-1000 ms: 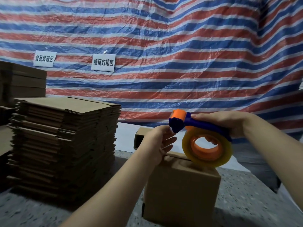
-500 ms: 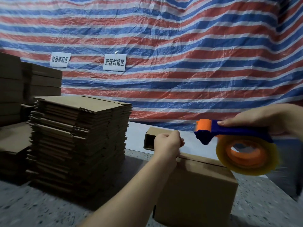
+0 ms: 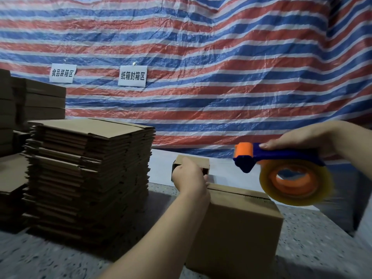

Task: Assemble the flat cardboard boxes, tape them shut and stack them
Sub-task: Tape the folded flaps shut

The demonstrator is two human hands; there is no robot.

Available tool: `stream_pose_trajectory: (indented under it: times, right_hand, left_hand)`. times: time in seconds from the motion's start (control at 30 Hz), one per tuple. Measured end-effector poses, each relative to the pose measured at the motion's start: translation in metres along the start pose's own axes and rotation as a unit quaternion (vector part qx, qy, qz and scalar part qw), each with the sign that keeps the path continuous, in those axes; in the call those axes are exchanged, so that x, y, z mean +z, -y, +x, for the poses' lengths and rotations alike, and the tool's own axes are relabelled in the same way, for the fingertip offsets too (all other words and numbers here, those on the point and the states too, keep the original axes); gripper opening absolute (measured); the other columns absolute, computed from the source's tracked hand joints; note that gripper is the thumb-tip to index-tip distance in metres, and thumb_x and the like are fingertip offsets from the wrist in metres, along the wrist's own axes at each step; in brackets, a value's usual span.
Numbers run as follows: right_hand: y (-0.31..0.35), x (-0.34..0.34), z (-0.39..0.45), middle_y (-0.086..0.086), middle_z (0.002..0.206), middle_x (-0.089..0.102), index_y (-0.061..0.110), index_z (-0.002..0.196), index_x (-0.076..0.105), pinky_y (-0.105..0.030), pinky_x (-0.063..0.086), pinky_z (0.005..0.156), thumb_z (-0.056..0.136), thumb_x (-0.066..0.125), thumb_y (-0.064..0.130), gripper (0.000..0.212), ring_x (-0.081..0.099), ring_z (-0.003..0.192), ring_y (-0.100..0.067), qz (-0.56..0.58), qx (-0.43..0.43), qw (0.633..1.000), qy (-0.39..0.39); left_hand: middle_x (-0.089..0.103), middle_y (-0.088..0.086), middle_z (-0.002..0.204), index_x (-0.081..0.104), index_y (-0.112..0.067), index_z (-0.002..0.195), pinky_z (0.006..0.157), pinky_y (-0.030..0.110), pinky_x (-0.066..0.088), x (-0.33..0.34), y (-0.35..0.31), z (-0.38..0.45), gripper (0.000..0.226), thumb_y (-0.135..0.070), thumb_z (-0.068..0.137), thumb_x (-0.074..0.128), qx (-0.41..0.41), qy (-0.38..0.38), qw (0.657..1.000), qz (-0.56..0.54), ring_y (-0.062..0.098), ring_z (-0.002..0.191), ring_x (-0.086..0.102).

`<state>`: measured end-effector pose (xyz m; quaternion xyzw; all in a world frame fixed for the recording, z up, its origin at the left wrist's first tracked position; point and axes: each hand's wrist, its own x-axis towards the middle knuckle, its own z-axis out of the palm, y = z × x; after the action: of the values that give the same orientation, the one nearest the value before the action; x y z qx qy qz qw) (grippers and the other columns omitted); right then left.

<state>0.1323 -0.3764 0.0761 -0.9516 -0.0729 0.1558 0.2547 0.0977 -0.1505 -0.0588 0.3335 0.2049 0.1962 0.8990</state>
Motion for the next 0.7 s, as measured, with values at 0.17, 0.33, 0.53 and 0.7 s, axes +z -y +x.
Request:
stream_pose_trajectory:
  times: [0.17, 0.33, 0.53, 0.7]
  right_hand:
    - [0.015, 0.022, 0.001, -0.017, 0.096, 0.077, 0.007, 0.115, 0.066, -0.032, 0.059, 0.064, 0.053, 0.077, 0.068, 0.088, 0.074, 0.074, -0.024, -0.063, 0.016, 0.998, -0.01]
    - [0.026, 0.024, 0.006, -0.012, 0.089, 0.078, 0.01, 0.113, 0.064, -0.029, 0.058, 0.061, 0.058, 0.075, 0.067, 0.08, 0.075, 0.069, -0.02, -0.104, 0.027, 0.994, -0.001]
    - [0.04, 0.027, 0.011, -0.009, 0.078, 0.077, 0.008, 0.104, 0.067, -0.025, 0.055, 0.055, 0.059, 0.069, 0.07, 0.077, 0.073, 0.063, -0.018, -0.165, 0.033, 0.985, 0.024]
    - [0.044, 0.03, 0.011, -0.009, 0.077, 0.077, 0.009, 0.106, 0.066, -0.025, 0.055, 0.055, 0.061, 0.068, 0.069, 0.075, 0.073, 0.063, -0.018, -0.181, 0.038, 0.982, 0.027]
  left_hand:
    - [0.059, 0.009, 0.09, 0.056, -0.006, 0.092, 0.079, 0.037, 0.06, -0.006, -0.003, 0.003, 0.02, -0.019, 0.099, 0.043, -0.005, 0.012, 1.0, 0.019, 0.023, 0.085, 0.062]
    - [0.052, 0.009, 0.068, 0.051, -0.008, 0.073, 0.061, 0.03, 0.045, -0.031, -0.021, 0.015, 0.015, -0.012, 0.088, 0.049, 0.129, 0.063, 0.967, 0.211, 0.021, 0.063, 0.05]
    - [0.05, 0.006, 0.068, 0.062, -0.011, 0.078, 0.056, 0.026, 0.033, -0.071, -0.025, 0.027, 0.029, -0.038, 0.087, 0.069, 0.172, 0.095, 0.892, 0.408, 0.017, 0.058, 0.041]
    - [0.053, -0.001, 0.063, 0.061, -0.009, 0.076, 0.049, 0.025, 0.035, -0.077, -0.017, 0.034, 0.037, -0.042, 0.084, 0.075, 0.132, 0.087, 0.901, 0.405, 0.012, 0.057, 0.046]
